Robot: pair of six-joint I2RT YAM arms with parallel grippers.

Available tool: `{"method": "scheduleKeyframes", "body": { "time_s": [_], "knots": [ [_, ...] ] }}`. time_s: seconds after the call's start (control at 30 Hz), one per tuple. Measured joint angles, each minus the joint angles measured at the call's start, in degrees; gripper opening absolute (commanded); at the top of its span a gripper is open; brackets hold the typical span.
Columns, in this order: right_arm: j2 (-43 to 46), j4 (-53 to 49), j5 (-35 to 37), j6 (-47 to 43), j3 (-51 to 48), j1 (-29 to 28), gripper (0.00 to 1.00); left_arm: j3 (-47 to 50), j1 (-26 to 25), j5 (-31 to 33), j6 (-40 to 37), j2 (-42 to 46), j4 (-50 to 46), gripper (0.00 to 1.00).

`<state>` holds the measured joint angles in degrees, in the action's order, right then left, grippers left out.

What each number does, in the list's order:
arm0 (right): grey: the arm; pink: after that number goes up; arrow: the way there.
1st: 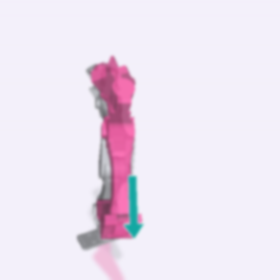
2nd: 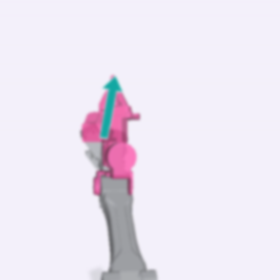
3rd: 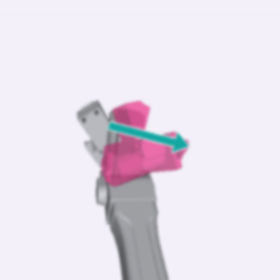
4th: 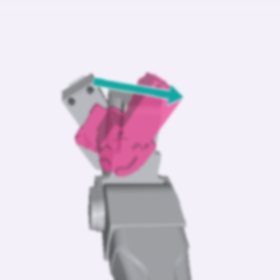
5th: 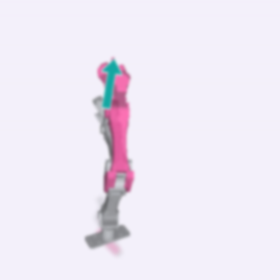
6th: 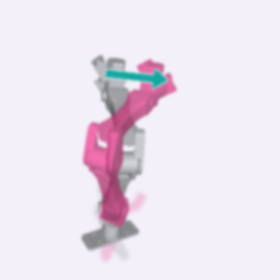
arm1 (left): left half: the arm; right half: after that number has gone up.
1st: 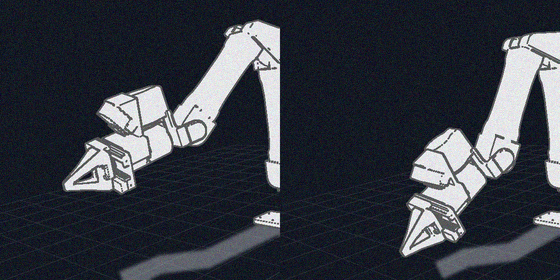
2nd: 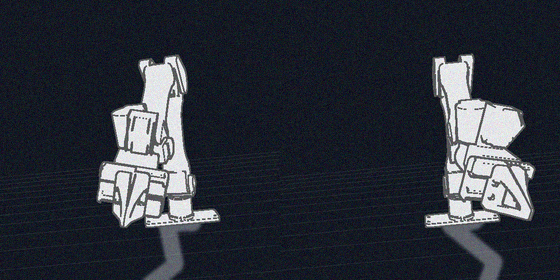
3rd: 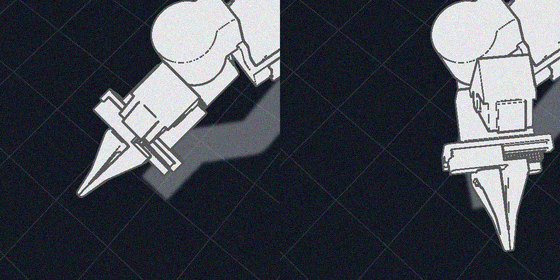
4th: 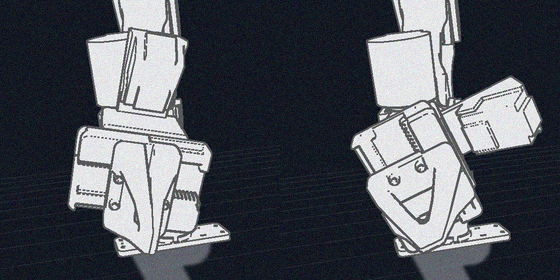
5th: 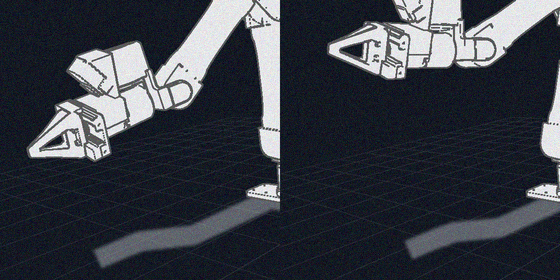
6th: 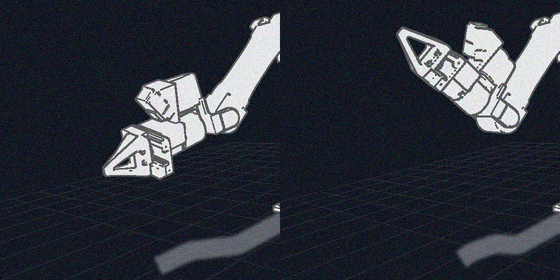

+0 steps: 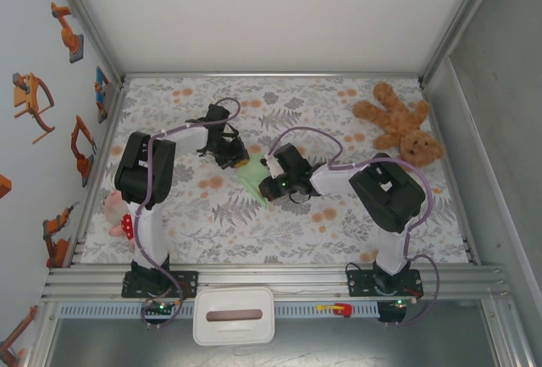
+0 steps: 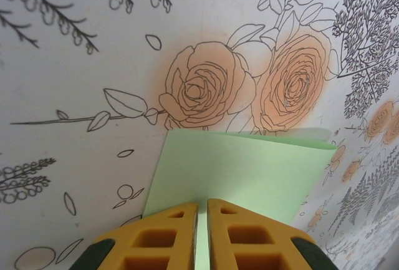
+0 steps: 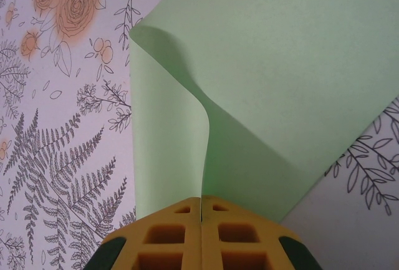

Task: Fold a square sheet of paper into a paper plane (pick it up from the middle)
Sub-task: Third fold the triangle at the center of the table.

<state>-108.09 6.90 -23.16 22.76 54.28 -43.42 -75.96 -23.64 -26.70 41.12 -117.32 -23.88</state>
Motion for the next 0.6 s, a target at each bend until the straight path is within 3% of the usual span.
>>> {"method": "scheduleKeyframes", "body": {
  "time_s": [0.2,0.33,0.6],
  "knots": [
    [0.0,0.0,0.0,0.0,0.0,0.0,0.00,1.2,0.1,0.3,1.3,2.1,1.5,0.24],
    [0.0,0.0,0.0,0.3,0.0,0.0,0.00,8.0,0.1,1.0,3.7,10.6,5.4,0.28],
    [0.0,0.0,0.0,1.3,0.0,0.0,0.00,22.5,-1.7,1.2,9.1,23.4,13.7,0.22]
  ]
}}
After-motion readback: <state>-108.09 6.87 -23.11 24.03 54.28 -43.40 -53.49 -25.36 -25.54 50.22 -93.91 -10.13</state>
